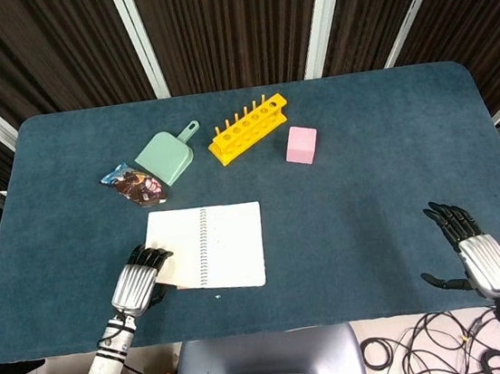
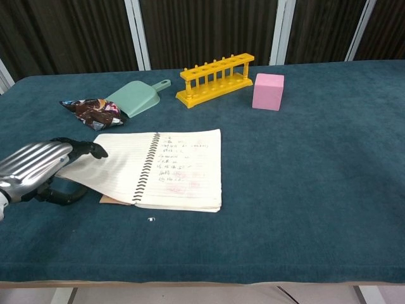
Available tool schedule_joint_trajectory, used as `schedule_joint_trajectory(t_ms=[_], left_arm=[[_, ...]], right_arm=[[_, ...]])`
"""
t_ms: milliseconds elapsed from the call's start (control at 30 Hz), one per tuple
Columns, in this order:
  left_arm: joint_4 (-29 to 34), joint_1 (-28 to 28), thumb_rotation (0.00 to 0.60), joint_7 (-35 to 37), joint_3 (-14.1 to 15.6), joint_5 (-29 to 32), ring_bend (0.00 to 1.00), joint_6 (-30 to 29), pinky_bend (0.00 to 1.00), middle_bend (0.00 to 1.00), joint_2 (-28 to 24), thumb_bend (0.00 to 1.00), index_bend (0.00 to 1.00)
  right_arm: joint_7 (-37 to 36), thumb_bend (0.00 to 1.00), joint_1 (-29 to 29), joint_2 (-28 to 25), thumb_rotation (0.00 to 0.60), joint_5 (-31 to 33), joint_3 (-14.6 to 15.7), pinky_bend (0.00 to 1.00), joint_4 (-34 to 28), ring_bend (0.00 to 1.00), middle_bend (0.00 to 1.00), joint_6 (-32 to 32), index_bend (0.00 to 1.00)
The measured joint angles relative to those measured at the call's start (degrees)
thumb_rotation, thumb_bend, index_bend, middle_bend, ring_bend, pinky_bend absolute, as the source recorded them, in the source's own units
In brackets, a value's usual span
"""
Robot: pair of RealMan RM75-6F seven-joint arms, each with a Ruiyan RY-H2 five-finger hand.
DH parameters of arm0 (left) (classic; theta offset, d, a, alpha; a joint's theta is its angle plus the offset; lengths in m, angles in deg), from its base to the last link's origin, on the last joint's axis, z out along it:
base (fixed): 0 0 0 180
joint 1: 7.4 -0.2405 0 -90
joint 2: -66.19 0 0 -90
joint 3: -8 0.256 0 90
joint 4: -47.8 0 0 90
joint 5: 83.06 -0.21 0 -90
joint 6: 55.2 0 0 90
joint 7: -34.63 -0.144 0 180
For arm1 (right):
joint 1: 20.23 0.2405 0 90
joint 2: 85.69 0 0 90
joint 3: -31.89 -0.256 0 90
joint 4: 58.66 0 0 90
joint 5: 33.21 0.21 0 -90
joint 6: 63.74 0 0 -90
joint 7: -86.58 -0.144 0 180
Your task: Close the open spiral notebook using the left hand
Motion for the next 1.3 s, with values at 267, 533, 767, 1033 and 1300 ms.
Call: schedule_joint_trajectory(t_ms=[267, 533, 767, 1033, 1300], left_arm=[[-14.53, 1.67, 0.6, 2.13, 0.73, -8.16, 0.38, -7.59, 0.32, 0.4, 4.74, 0.52, 0.45], [-31.87, 5.41, 0.6, 5.95, 1.7, -14.59, 0.57, -14.4, 0.49, 0.53, 10.2, 0.57, 0.57], [-40.88, 7.34, 0.6, 9.03, 2.98, -18.4, 0.58, -23.35, 0.51, 0.55, 13.24, 0.57, 0.6], [-43.84, 11.79, 0.6, 5.15, 6.38, -24.41, 0.52, -30.22, 0.42, 0.54, 12.65, 0.56, 0.59], [-42.62, 19.08, 0.6, 1.08, 7.78, -26.97, 0.42, -27.76, 0.33, 0.47, 11.04, 0.49, 0.5]], right_arm=[[-0.21, 0.0, 0.17, -0.05, 0.6, -0.31, -0.08, 0.06, -0.02, 0.0, 0.03, -0.05, 0.06], [-0.31, 0.0, 0.17, -0.05, 0.6, -0.26, -0.21, 0.06, -0.13, 0.0, 0.03, 0.06, 0.05], [-0.41, 0.0, 0.08, -0.1, 0.6, -0.16, -0.18, 0.06, -0.06, 0.0, 0.03, 0.01, 0.06], [-0.27, 0.0, 0.1, -0.18, 0.6, -0.17, -0.19, 0.06, -0.21, 0.0, 0.03, -0.08, 0.06], [-0.13, 0.0, 0.2, -0.24, 0.6, -0.05, -0.28, 0.05, -0.55, 0.0, 0.03, -0.26, 0.06]])
